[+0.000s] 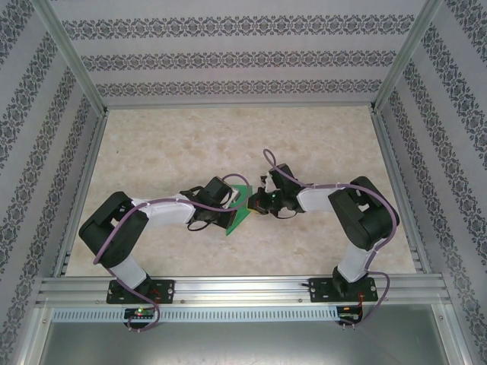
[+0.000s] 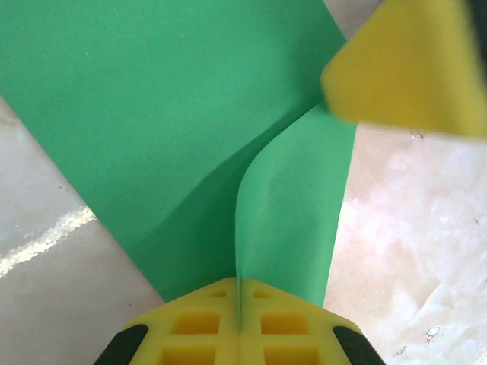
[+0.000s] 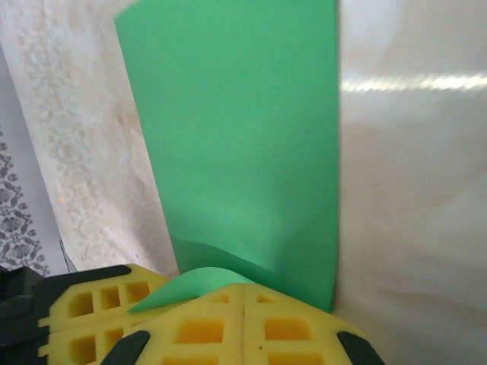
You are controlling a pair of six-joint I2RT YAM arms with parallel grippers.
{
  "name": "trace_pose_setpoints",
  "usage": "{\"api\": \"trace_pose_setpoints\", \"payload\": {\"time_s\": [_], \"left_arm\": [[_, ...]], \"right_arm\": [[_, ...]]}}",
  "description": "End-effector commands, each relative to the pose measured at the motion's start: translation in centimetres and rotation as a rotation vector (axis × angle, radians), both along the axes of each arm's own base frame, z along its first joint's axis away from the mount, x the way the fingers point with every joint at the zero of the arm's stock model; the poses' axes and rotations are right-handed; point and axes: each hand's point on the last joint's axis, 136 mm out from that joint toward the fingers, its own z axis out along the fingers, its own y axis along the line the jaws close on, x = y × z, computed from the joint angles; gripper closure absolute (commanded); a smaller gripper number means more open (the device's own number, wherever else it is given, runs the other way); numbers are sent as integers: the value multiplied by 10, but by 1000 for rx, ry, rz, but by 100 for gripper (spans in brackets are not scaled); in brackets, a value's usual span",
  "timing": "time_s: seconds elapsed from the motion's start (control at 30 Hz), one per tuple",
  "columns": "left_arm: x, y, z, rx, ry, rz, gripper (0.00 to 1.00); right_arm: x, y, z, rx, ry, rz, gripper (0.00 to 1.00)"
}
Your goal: Fold a paper plane with a square sheet of paper (pick it up from the middle)
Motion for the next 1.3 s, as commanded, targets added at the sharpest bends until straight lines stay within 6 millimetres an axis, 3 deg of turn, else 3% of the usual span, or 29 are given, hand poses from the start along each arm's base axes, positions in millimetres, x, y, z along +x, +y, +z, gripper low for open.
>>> {"api": "trace_pose_setpoints", "payload": {"time_s": [0.0,0.1,0.37,0.43,0.5,0.67,0.8,1.13,1.27], "left_arm": [[-6,12,-12,55,42,1,100],[-6,12,-13,57,44,-1,100],[-5,11,-13,62,43,-3,100],[-5,11,-13,61,46,-4,100],[-5,12,-13,62,45,-4,100],[-7,13,-15,63,51,3,100],[-6,12,-14,61,47,6,100],[-6,12,-16,67,51,-2,100],[-7,14,-19,69,54,2,100]], "right_arm": [[10,-3,5,-15,-26,-3,97],[11,0,-1,-34,-15,1,97],[1,-24,-43,-212,41,-26,99],[1,-22,-44,-196,38,-17,98],[3,-21,-37,-176,28,-17,98],[9,-5,12,-84,-54,28,96],[0,5,22,-72,-77,29,95],[-21,27,-11,-67,-24,29,98],[-28,19,-38,-128,17,15,98]]}}
